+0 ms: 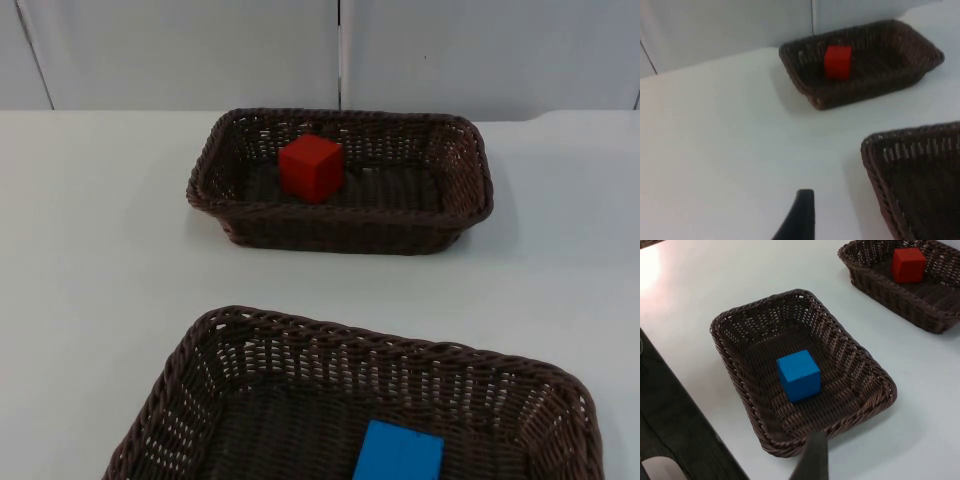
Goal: Pick up one cube with the left hand and place it into the upper basket. Pick up one cube with the right hand and place it into the lower basket.
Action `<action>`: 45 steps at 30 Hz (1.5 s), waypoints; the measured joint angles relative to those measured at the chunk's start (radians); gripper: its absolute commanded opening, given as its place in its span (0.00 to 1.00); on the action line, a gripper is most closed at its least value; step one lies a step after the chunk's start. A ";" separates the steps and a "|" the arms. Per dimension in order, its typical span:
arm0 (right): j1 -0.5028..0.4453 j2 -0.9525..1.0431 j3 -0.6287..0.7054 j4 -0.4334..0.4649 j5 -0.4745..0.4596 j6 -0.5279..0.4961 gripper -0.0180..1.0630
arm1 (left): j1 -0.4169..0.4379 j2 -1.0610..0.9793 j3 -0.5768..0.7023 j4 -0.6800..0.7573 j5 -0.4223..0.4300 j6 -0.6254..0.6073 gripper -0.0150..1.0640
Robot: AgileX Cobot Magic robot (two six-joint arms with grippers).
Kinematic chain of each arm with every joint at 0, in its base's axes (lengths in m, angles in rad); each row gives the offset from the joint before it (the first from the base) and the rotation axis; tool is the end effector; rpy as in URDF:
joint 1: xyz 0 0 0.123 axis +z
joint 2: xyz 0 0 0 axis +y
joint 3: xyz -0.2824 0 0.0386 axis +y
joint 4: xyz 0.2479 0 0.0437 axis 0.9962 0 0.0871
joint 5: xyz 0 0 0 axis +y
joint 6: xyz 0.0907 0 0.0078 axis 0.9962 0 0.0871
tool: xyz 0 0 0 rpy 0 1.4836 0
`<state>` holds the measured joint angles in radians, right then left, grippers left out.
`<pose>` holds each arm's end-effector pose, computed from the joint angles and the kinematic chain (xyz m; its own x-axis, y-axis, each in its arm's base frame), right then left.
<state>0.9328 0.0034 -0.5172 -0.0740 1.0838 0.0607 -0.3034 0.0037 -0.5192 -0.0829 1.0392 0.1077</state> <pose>0.0004 -0.0095 0.2803 -0.2958 -0.3553 -0.8867 -0.7596 0.6503 -0.0072 -0.0075 -0.0045 0.2845 -0.3777 0.1868 -0.9069 0.3854 0.9223 0.0294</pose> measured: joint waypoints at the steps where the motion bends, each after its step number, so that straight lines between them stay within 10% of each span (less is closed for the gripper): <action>1: 0.000 0.000 0.000 0.000 0.000 0.000 0.67 | 0.000 0.000 0.000 0.000 0.000 0.000 0.79; 30: 0.000 0.000 0.000 -0.005 0.000 0.000 0.67 | 0.000 0.000 0.021 0.064 0.039 -0.100 0.79; 37: 0.000 0.000 0.000 -0.005 0.000 0.000 0.99 | 0.000 0.000 0.021 0.064 0.039 -0.089 0.96; 45: 0.000 0.000 0.000 -0.005 0.000 0.000 0.99 | 0.000 0.000 0.021 0.064 0.039 -0.087 0.99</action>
<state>0.9328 0.0034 -0.5172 -0.0785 1.0838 0.0607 -0.3034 0.0037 -0.4978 -0.0192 1.0779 0.0205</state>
